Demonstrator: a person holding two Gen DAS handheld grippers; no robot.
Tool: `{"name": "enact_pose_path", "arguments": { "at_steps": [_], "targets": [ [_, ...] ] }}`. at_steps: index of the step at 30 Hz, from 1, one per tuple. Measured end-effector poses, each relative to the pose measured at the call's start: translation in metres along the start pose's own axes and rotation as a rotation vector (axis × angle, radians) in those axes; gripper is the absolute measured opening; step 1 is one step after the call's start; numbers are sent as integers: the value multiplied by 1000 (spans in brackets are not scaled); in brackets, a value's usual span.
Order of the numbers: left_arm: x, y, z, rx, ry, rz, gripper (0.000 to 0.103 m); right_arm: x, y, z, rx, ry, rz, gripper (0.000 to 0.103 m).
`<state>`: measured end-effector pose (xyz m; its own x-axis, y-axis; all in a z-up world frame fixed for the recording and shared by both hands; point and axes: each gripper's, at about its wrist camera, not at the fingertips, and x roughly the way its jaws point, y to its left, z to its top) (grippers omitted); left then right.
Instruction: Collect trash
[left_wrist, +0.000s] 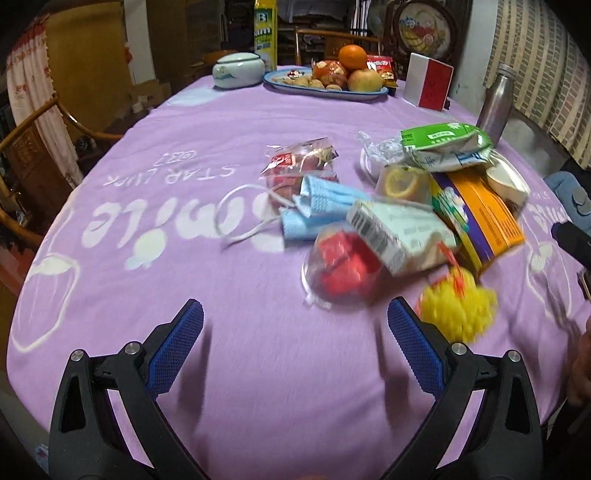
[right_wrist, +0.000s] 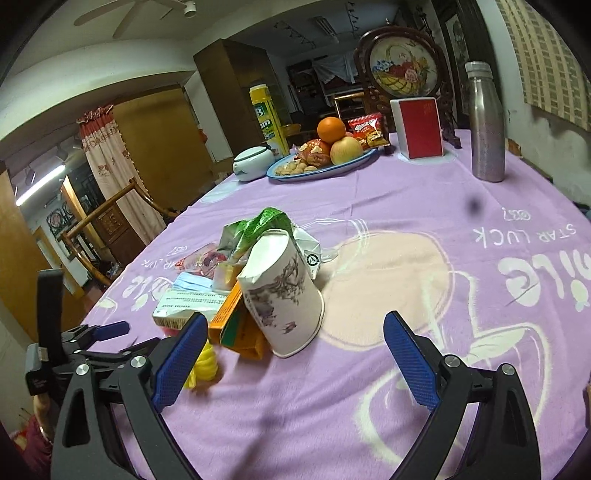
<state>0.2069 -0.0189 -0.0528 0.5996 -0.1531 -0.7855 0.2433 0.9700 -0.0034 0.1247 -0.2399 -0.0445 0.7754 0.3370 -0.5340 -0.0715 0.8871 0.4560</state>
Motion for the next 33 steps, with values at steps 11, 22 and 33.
{"name": "enact_pose_path", "arguments": {
  "at_steps": [11, 22, 33],
  "targets": [
    [40, -10, 38, 10, 71, 11, 96, 13, -16, -2, 115, 31, 79, 97],
    [0, 73, -7, -118, 73, 130, 96, 11, -9, -5, 78, 20, 91, 97],
    [19, 52, 1, -49, 98, 98, 96, 12, -3, -5, 51, 24, 37, 97]
  ]
}}
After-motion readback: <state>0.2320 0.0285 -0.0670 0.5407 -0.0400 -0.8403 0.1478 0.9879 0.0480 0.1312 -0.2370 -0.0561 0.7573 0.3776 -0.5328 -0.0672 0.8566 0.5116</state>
